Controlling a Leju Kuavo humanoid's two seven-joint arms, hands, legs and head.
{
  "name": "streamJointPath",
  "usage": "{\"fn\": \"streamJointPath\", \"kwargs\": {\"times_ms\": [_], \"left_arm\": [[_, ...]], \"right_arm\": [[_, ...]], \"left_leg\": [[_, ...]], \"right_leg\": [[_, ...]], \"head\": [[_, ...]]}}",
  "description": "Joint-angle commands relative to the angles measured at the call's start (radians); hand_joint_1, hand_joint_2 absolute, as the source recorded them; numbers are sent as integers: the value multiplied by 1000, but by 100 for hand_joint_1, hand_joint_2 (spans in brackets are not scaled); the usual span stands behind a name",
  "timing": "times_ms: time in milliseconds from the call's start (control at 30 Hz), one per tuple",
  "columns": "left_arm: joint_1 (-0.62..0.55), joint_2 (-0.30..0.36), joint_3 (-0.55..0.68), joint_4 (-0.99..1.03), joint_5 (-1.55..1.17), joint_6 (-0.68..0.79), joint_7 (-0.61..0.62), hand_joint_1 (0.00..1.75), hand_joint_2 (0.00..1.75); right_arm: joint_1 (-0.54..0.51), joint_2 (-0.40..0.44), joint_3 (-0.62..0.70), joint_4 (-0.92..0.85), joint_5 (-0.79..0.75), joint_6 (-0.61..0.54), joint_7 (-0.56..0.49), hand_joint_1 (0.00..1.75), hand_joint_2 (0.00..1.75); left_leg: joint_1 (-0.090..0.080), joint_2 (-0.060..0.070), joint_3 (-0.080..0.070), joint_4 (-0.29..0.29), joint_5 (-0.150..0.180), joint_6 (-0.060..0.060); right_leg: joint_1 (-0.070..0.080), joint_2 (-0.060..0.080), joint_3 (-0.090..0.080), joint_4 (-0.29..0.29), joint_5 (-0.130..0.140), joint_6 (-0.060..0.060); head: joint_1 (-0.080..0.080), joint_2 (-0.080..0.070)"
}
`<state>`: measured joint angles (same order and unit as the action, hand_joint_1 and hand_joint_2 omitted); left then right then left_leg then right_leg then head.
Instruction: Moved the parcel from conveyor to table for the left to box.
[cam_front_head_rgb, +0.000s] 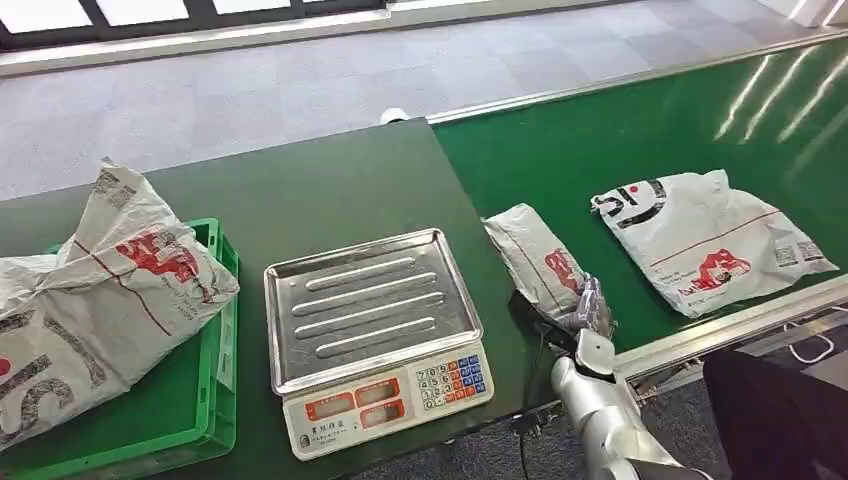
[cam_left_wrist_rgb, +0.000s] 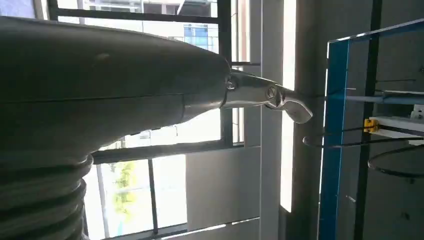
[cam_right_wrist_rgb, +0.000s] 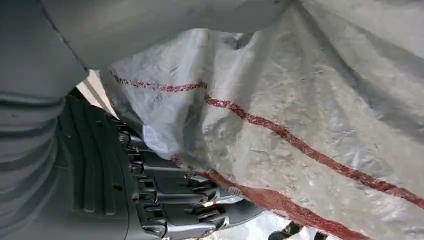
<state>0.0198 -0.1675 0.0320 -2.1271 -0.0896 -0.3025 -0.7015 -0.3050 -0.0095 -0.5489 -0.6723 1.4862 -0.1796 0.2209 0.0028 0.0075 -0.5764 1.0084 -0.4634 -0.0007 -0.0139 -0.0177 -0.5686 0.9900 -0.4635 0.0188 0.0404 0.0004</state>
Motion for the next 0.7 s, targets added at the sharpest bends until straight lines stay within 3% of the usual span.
{"fn": "streamJointPath", "kwargs": {"times_ms": [33,200,233,700], "left_arm": [[-68,54,-63,83,5,5,3,0,175],[-71,57,-68,87,5,9,3,0,175],[-72,63,-75,89,4,18,3,0,175],[-69,66,-81,91,5,25,3,0,175]], "right_arm": [[5,-6,-16,152,25,140,-32,0,175],[6,-10,-8,171,31,159,-35,0,175],[6,-9,2,174,36,163,-45,175,175],[12,-5,1,157,29,143,-54,175,175]], "left_leg": [[1,-4,2,-2,1,-1],[1,1,6,-2,1,-1],[1,0,6,-2,1,-2],[3,3,12,-1,-2,-2]], "right_leg": [[1,-2,3,-2,1,-1],[1,2,5,-2,1,-1],[1,2,5,-3,1,-1],[3,4,9,-2,0,-2]], "head": [[0,0],[0,0],[0,0],[0,0]]}}
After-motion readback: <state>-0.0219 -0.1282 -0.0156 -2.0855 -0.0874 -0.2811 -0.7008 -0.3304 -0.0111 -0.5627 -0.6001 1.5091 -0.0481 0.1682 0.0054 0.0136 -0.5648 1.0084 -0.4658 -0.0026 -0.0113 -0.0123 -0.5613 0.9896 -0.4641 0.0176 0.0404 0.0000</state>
